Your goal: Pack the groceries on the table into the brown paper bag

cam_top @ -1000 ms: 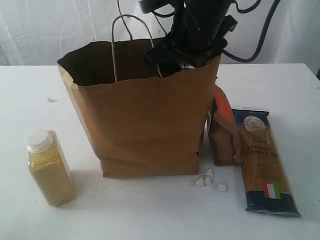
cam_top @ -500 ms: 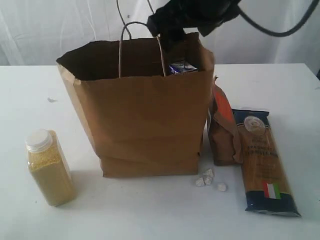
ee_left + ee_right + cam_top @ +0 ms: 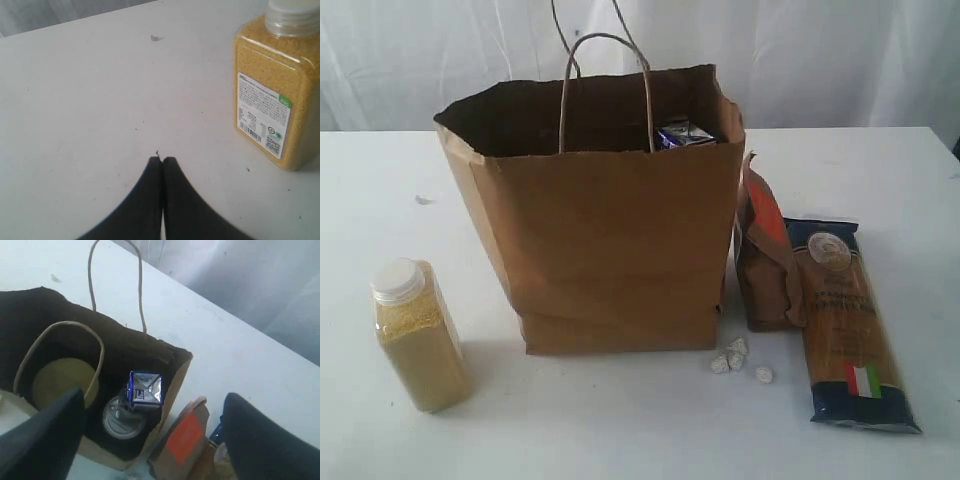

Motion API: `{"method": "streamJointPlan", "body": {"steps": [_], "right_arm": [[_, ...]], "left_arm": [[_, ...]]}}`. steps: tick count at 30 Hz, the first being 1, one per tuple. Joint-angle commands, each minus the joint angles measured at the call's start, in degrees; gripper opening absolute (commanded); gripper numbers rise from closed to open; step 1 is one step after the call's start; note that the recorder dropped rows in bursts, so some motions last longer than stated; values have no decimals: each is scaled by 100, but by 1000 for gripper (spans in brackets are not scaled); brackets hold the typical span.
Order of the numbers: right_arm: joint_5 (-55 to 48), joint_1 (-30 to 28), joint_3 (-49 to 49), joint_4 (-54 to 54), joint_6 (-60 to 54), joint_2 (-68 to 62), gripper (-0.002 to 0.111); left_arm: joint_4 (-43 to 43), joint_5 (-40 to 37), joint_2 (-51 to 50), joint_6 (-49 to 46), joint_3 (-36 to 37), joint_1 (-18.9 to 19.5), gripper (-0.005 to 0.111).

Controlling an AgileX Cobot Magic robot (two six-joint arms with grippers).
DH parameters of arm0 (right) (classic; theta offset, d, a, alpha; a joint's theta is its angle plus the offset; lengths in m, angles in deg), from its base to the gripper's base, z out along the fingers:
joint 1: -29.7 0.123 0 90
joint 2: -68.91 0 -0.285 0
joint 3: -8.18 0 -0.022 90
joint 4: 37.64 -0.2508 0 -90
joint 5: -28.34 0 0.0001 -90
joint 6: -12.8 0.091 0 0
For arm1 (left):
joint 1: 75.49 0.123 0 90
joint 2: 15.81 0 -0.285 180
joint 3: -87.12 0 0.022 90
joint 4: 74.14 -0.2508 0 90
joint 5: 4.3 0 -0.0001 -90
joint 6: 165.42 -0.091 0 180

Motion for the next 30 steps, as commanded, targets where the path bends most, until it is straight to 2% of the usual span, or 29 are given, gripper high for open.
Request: {"method": "streamJointPlan", "body": {"steps": [1, 7, 9, 13, 14, 17, 21, 30], "right_arm": [[-424, -23, -249, 22, -53, 583, 71], [-434, -23, -1474, 150, -29, 1655, 68], [-434, -23, -2227, 150, -29, 2173, 64], [-385, -23, -4171, -117, 239, 3039, 42], [-150, -23, -4881, -330, 228, 3180, 34], [757, -23, -6057, -495, 228, 3166, 21], [1934, -23, -6492, -495, 213, 2537, 20], [3009, -23, -6504, -495, 101, 714, 20]], "left_arm": [[57, 2, 29, 5, 24, 22, 0], [57, 2, 29, 5, 24, 22, 0], [57, 2, 29, 5, 24, 22, 0], [57, 2, 29, 5, 24, 22, 0], [57, 2, 29, 5, 24, 22, 0], [57, 2, 29, 5, 24, 22, 0], [57, 2, 29, 5, 24, 22, 0], [57, 2, 29, 5, 24, 22, 0]]}}
